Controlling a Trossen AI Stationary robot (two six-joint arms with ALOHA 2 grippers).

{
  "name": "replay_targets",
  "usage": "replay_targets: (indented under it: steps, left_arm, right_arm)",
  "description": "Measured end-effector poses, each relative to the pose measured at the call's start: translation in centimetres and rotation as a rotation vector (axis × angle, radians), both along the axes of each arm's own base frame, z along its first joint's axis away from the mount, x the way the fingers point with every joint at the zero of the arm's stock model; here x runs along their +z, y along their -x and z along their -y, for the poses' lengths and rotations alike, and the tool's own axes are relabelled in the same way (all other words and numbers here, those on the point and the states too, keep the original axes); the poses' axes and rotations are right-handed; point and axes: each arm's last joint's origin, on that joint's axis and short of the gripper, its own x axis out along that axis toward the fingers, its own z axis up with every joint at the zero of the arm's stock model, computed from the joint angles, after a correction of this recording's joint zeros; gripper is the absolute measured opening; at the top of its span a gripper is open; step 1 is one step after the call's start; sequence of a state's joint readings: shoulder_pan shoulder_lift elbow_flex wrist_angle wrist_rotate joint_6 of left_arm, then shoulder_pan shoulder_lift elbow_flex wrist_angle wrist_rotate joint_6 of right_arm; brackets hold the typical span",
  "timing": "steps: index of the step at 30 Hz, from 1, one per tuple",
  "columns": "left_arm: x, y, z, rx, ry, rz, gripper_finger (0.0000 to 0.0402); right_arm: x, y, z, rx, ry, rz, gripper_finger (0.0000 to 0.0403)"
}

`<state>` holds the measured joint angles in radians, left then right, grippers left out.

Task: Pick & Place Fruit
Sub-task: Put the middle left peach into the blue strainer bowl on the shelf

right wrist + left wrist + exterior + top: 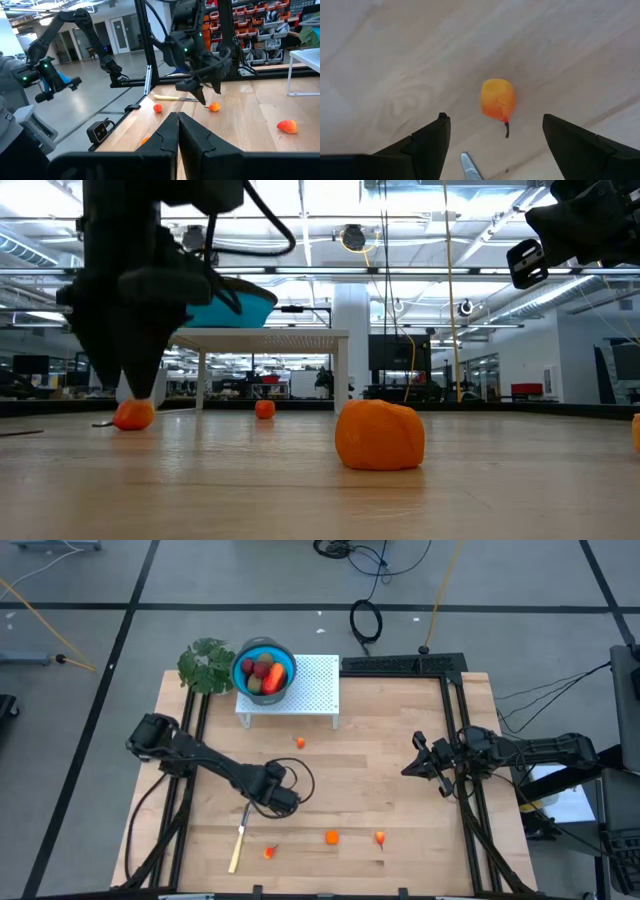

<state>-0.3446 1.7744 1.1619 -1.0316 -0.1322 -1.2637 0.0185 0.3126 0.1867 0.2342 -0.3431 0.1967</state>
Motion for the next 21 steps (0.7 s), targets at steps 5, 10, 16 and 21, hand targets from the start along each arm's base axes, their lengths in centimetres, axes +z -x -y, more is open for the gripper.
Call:
replay_targets:
  steps: [5,10,16,21]
  left_arm:
    - [-1.1,0.1,-0.3,-0.020,0.031,0.014,0.0309]
    - [-1.9,0.4,-0.9,-0.025,0.043,0.004,0.0301]
    - [-2.6,0.6,-1.5,-0.035,0.043,-0.012,0.0287]
    - [-3.1,0.5,-1.9,-0.054,0.074,0.008,0.0258]
  right_arm:
    - [0.0,0.0,0.0,0.000,0.000,0.000,0.0000]
    - [0.0,0.0,0.0,0.000,0.000,0.001,0.0000]
    - [0.0,0.0,0.0,0.000,0.000,0.000,0.0000]
    - [0.0,0.0,0.0,0.000,0.000,0.000,0.0000]
